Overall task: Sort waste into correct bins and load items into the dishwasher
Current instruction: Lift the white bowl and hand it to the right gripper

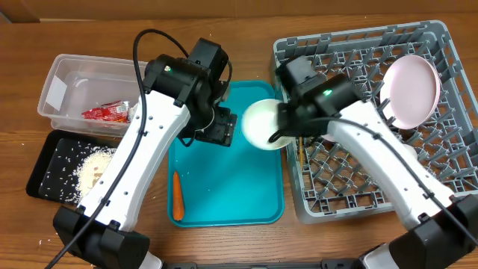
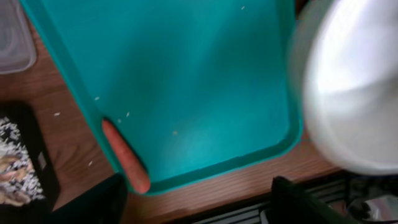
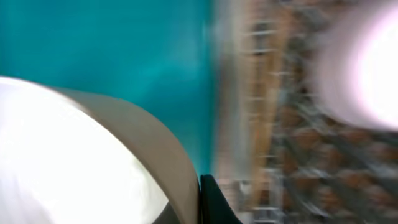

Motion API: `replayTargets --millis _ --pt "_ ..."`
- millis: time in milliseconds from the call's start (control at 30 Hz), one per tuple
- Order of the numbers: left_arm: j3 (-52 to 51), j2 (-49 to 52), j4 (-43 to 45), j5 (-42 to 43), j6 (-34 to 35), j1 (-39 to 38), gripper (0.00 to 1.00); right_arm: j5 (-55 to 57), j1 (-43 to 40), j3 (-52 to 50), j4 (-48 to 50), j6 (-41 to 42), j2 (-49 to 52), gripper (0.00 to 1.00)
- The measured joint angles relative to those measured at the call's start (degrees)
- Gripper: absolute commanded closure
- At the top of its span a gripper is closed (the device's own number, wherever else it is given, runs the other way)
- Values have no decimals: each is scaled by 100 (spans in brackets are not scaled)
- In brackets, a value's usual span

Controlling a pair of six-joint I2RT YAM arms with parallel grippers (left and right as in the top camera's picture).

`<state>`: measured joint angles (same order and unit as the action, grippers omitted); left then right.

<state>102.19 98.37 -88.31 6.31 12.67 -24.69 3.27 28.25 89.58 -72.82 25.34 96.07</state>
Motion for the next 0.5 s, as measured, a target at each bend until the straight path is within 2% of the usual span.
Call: replayTargets --millis 267,500 --pt "0 0 44 -144 4 146 20 2308 -1779 190 -181 321 -109 96" --pt "0 0 87 -168 2 149 20 4063 -2201 -42 -245 713 -107 96"
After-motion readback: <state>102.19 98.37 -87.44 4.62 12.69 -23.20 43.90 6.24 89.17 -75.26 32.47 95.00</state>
